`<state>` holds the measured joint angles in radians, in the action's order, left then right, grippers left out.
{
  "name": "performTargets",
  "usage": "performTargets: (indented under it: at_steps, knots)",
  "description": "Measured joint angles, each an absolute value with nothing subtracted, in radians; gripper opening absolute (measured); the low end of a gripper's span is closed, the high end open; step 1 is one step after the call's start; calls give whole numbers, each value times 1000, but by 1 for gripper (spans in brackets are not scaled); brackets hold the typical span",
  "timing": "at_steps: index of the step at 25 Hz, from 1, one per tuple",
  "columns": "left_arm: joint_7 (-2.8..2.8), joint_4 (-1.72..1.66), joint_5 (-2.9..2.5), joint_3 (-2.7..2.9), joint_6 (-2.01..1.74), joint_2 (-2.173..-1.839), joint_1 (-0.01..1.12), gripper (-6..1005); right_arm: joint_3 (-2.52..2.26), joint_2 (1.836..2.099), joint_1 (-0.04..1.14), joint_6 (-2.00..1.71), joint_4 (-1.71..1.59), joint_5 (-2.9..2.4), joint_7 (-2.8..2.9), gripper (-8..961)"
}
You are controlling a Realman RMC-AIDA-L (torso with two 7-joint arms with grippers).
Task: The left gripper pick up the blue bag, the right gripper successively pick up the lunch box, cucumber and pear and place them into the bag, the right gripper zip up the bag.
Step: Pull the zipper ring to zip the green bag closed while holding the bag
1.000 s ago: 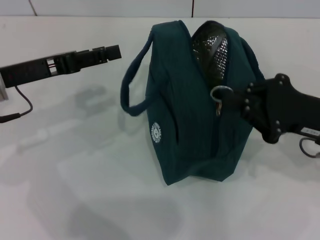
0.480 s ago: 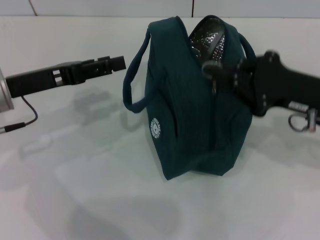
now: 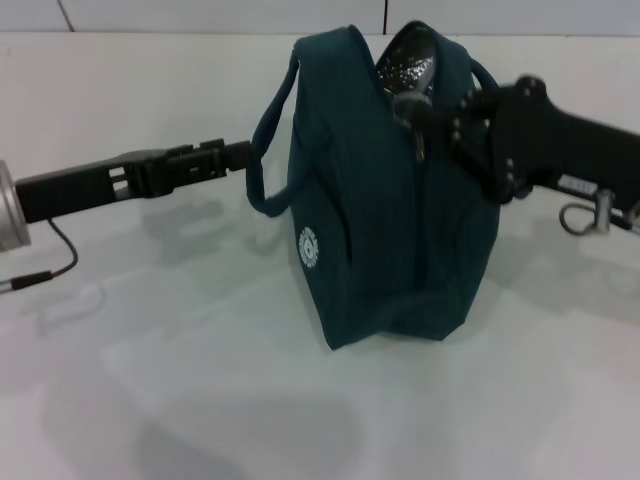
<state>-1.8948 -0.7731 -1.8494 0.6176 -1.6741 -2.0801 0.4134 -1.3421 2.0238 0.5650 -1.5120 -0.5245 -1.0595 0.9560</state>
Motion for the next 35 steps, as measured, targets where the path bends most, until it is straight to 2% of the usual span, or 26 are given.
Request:
performTargets:
  at_steps: [18, 35]
  knots:
    - [-1877, -779, -1848, 620, -1728, -2080, 388, 831, -1553, 2028, 694, -1423, -517, -927, 949, 46]
    - [-1889, -772, -1811, 657, -1725, -2087, 426, 829, -1569, 2028, 688, -1399, -516, -914, 940, 52]
